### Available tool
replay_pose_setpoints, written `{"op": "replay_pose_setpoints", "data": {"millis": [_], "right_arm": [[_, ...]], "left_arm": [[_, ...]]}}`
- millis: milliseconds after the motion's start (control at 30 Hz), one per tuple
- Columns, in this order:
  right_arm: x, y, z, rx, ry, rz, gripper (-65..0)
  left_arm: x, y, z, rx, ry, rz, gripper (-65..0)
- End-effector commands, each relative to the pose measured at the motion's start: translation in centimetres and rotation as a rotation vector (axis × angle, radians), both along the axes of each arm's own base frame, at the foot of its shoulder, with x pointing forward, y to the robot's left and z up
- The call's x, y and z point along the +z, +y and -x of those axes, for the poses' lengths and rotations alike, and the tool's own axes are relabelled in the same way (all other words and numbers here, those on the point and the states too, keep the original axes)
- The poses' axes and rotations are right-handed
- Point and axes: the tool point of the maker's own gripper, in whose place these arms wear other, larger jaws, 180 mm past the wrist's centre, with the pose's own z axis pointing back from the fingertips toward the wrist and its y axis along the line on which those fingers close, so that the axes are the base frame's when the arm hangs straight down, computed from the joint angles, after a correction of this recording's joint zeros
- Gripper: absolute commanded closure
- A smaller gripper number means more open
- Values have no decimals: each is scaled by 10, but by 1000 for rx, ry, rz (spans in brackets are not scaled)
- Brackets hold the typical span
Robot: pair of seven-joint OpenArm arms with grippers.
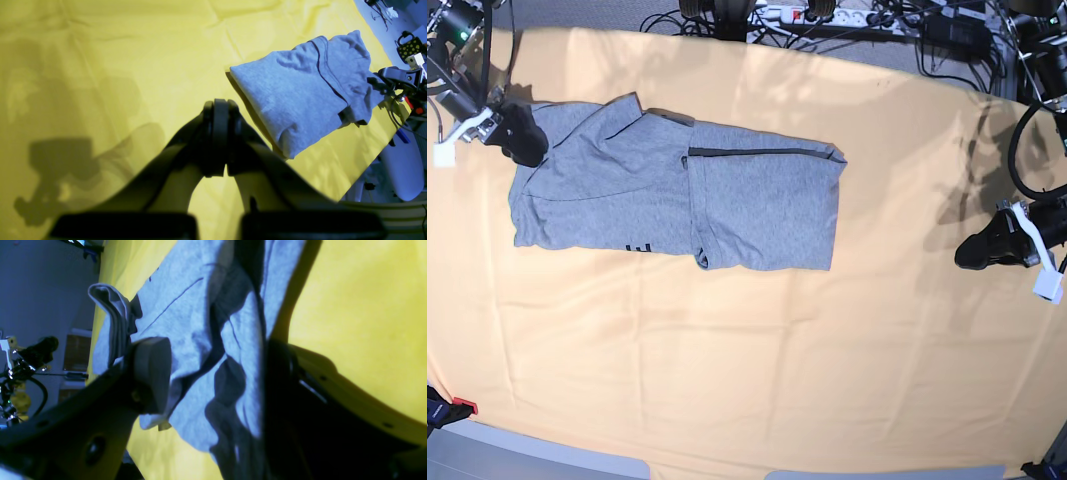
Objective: Layout the t-shirt on the table in an organized manner, then fold the t-shirt properly
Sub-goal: 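Release the left gripper and drag the collar end with the right gripper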
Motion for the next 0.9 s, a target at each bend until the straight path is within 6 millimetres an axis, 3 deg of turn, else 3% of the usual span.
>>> {"op": "replay_pose_setpoints", "data": {"millis": [0,233,300,367,433,467,733,867], "right_arm": [[7,3,-7,28,-20,3,-434],[1,28,-34,129,-11,58,-432],[-2,29,-38,138,-6,80,-394],[-4,27,-40,146,8,109,-249],[-3,23,-42,150,11,132,-34],[-1,20,-43,152,8,144,0],[34,-28,-47,131,-26,406,0],[67,-35,-51,129,-99,534,0]], "left_arm": [[20,3,-5,-3,-62,4,0],[18,3,-4,-2,-56,2,0],[18,3,-4,-2,-56,2,0],[18,3,-4,-2,-56,2,0],[18,3,-4,-2,-56,2,0],[18,3,-4,-2,-56,2,0],[18,3,-4,-3,-57,3,0],[18,3,-4,-2,-57,3,0]]}}
